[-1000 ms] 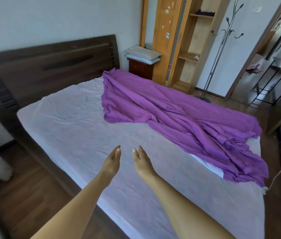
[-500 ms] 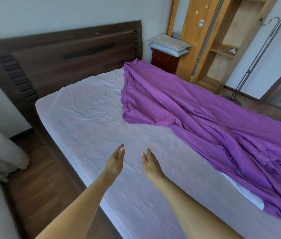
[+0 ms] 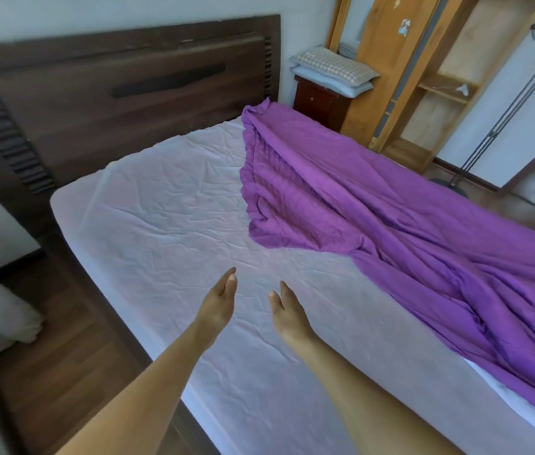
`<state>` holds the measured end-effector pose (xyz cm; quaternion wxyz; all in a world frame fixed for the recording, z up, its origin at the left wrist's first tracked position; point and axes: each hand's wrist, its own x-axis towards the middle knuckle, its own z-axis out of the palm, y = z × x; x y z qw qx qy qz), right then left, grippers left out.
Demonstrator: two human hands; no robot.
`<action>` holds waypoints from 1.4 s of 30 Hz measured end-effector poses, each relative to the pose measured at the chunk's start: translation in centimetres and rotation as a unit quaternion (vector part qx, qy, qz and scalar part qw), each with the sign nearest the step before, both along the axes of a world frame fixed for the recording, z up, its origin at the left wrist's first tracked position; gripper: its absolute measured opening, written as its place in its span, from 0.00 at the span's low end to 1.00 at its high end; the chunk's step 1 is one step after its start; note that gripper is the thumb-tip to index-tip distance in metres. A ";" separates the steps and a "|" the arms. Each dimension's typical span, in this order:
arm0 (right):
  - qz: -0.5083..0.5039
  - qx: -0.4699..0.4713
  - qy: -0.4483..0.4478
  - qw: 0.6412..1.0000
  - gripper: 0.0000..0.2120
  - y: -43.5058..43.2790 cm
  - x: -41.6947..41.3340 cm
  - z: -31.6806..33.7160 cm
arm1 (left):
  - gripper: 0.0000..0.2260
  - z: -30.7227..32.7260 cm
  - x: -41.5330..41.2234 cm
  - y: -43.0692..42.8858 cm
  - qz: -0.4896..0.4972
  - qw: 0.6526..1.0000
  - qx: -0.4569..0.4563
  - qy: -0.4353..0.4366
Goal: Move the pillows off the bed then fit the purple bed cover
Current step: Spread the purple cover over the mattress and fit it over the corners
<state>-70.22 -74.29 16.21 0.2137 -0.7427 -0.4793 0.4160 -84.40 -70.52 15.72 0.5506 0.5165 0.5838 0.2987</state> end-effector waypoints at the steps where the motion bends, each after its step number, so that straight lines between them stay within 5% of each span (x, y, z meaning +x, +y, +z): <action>1: 0.001 0.000 -0.001 1.000 0.26 0.8 -0.4 -0.3 | 0.20 -0.4 -0.4 0.8 0.000 1.000 -0.001 0.000; 20: 0.073 0.017 -0.091 0.993 0.26 14.3 3.3 -11.1 | 0.20 -10.4 0.3 11.2 -0.003 0.998 -0.004 0.070; 31: 0.144 -0.014 -0.266 0.953 0.24 24.9 4.4 -21.4 | 0.19 -19.2 -2.6 20.1 -0.021 0.996 -0.009 0.081; 42: 0.177 -0.087 -0.321 0.926 0.23 30.9 5.6 -29.2 | 0.19 -26.1 -3.8 22.4 -0.017 0.997 -0.028 0.070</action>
